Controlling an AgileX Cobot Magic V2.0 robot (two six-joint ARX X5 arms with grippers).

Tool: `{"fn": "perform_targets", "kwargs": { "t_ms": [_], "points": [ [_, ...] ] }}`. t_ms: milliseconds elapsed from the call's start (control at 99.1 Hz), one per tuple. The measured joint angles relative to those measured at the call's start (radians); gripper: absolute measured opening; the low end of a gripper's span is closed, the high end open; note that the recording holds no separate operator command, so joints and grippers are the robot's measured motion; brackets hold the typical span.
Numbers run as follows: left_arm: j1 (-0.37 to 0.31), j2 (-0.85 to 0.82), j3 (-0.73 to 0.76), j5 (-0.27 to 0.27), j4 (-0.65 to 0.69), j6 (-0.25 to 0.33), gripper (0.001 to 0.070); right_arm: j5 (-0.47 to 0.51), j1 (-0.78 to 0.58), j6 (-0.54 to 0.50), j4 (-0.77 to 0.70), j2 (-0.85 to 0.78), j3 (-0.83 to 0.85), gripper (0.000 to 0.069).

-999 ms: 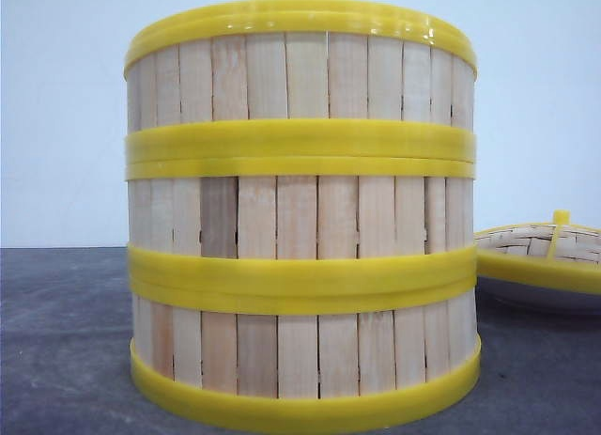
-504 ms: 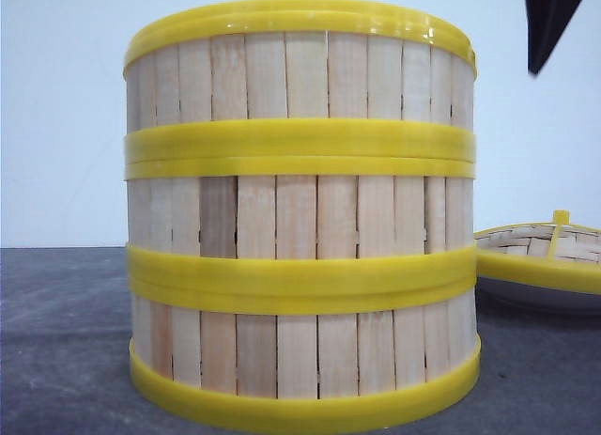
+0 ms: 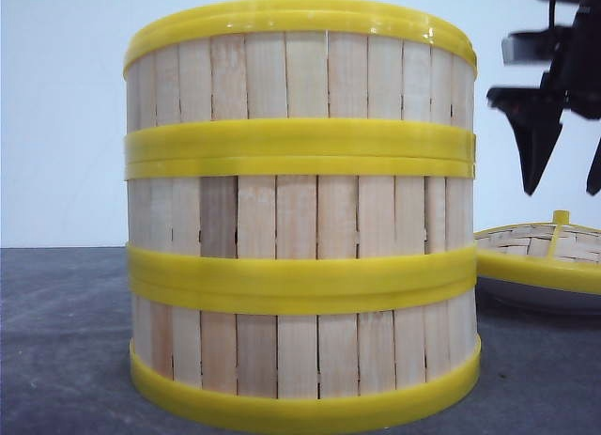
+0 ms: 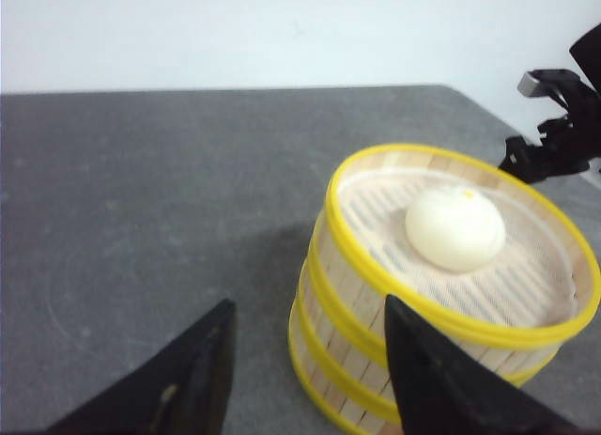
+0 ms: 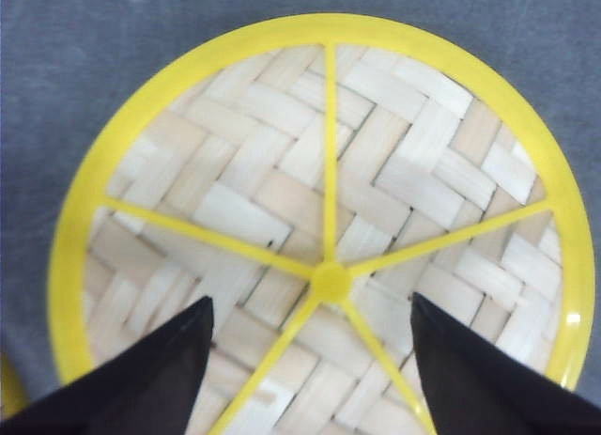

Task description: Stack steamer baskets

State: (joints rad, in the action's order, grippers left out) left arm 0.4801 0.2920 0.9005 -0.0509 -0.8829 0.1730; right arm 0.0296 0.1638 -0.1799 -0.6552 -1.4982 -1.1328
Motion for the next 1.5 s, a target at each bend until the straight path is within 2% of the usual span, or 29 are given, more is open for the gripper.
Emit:
{"fn": "perform_targets", "kwargs": {
  "t_ms": [101, 292, 474, 615, 686, 1089, 1271, 1503],
  "points": [
    [0.000, 0.000, 0.000, 0.000, -0.003, 0.000, 0.0296, 0.000, -0.007, 0.000, 0.025, -0.023, 0.000, 0.0335],
    [0.000, 0.000, 0.000, 0.000, -0.003, 0.000, 0.0296, -0.003, -0.009, 0.000, 0.038, -0.050, 0.000, 0.0308],
    [0.000, 0.000, 0.000, 0.000, -0.003, 0.000, 0.0296, -0.003, -0.009, 0.000, 0.040, -0.062, 0.000, 0.0246],
    [0.000, 0.000, 0.000, 0.000, -0.003, 0.000, 0.0296, -0.003, -0.009, 0.000, 0.041, -0.062, 0.000, 0.0153],
    [0.000, 0.000, 0.000, 0.000, -0.003, 0.000, 0.0296, -0.003, -0.009, 0.000, 0.039, -0.062, 0.000, 0.0128],
    [0.000, 0.000, 0.000, 0.000, -0.003, 0.000, 0.0296, -0.002, -0.013, 0.000, 0.026, -0.062, 0.000, 0.0060],
    [0.000, 0.000, 0.000, 0.000, 0.002, 0.000, 0.0296, -0.002, -0.013, 0.000, 0.024, -0.064, -0.005, 0.0057],
    [0.000, 0.000, 0.000, 0.000, 0.002, 0.000, 0.0296, -0.003, -0.013, 0.021, -0.086, -0.052, -0.089, 0.0057]
  ]
}}
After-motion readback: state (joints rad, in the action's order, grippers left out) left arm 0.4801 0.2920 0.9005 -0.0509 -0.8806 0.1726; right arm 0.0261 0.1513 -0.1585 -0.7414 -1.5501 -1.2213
